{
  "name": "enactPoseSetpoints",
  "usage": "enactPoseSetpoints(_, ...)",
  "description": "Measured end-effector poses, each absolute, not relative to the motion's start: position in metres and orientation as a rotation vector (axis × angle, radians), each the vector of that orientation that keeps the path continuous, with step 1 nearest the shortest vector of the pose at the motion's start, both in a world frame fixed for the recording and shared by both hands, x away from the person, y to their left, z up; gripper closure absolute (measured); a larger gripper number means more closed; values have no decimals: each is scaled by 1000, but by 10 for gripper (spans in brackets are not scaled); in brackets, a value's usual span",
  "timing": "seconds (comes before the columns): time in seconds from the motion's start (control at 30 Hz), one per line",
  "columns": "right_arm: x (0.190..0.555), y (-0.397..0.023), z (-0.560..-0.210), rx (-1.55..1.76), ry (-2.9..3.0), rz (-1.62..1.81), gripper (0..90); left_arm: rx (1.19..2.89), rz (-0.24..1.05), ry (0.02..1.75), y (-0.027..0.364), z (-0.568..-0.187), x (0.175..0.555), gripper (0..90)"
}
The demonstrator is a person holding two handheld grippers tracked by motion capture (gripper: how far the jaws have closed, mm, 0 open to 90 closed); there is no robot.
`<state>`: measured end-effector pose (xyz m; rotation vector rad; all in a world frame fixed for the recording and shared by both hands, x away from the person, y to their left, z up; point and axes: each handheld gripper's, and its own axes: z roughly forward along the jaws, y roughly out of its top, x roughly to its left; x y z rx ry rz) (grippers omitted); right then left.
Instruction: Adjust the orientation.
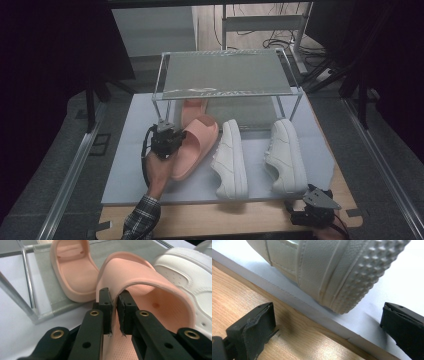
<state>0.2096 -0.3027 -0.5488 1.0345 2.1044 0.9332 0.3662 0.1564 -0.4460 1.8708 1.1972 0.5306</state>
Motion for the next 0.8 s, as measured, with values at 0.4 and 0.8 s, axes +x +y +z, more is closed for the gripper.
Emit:
enactPoseSetpoints(0.4, 210, -303, -549, 1034, 2105, 934, 0, 1862, 588, 1229, 134, -447, 391, 829)
enactPoseSetpoints(0.8, 209, -303, -549, 1032, 2106, 936, 0, 1854, 623, 1280, 115, -453, 414, 828)
